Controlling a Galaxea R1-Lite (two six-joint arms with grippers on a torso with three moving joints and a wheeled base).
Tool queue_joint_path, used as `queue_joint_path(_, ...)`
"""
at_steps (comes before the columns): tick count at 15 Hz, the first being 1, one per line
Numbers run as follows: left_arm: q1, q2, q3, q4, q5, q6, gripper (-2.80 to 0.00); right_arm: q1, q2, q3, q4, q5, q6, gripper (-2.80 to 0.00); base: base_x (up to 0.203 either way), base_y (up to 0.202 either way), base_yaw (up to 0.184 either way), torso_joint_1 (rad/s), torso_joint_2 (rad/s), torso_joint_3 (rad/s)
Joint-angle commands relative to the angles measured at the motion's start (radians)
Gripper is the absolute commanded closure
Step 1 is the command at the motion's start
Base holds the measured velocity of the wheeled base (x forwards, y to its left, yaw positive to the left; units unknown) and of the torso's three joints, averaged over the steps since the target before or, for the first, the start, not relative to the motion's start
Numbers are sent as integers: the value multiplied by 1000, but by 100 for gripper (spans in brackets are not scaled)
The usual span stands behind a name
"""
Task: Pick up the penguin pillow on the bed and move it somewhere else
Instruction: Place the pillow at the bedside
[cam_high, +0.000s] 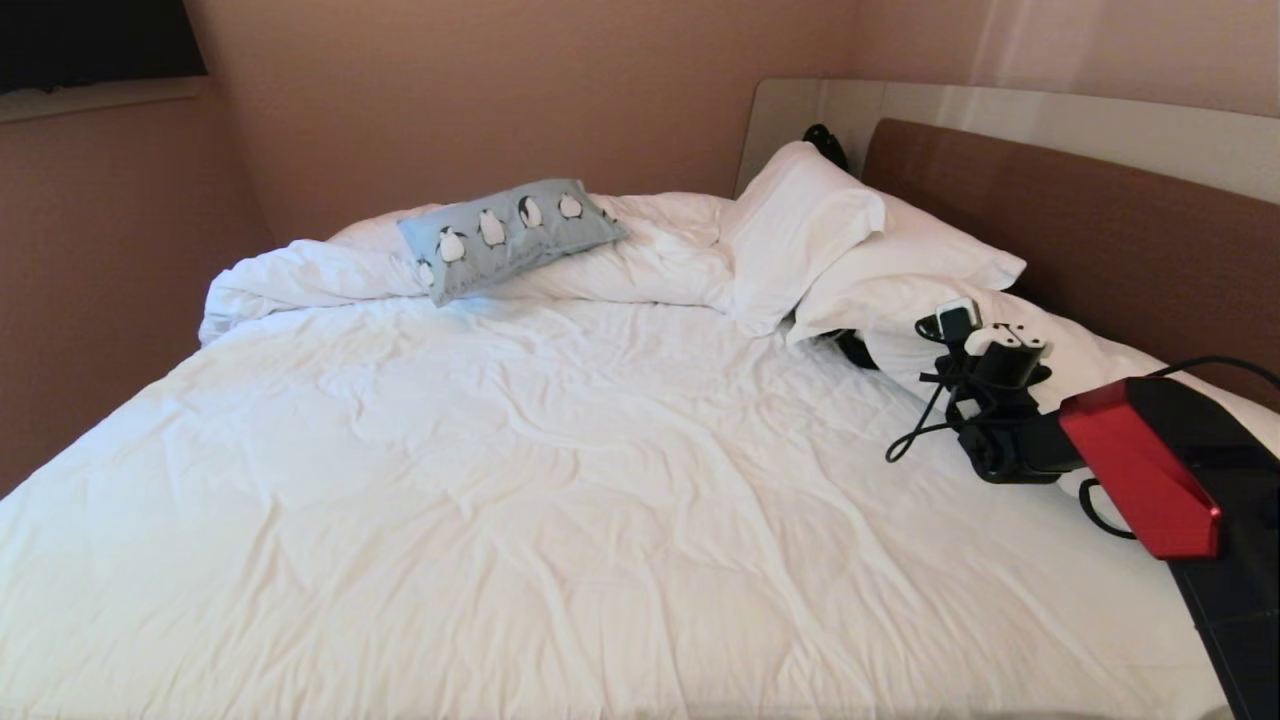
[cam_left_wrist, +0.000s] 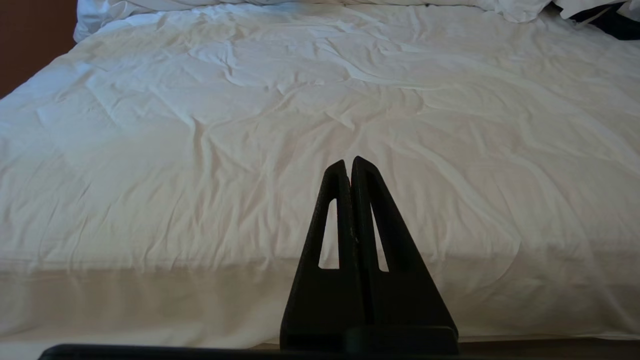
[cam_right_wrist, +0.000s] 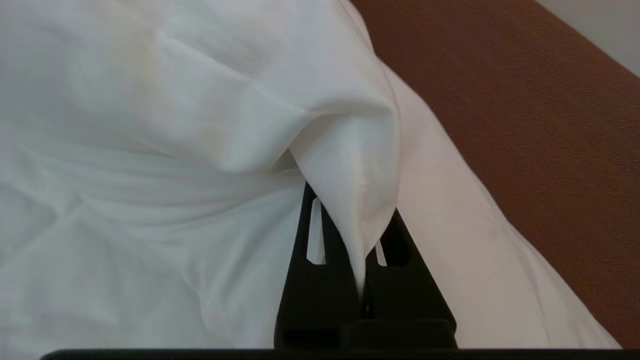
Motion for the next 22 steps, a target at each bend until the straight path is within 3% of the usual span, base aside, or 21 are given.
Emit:
queue_joint_path(1,0,0,0,0,0,0,0,-12,-41,1,-4,-3,15,0,0,0,0,0,0,0)
queue_joint_path(14,0,0,0,0,0,0,0,-92,-57,-122,436,15,387,0,0,0,0,0,0,0)
queue_joint_path(20,0,0,1,0,0,0,0,-106,-66,-122,607,169,585,0,0,0,0,0,0,0)
queue_joint_path(22,0,0,0,0,0,0,0,-107,-65,-122,641,253,657,0,0,0,0,0,0,0)
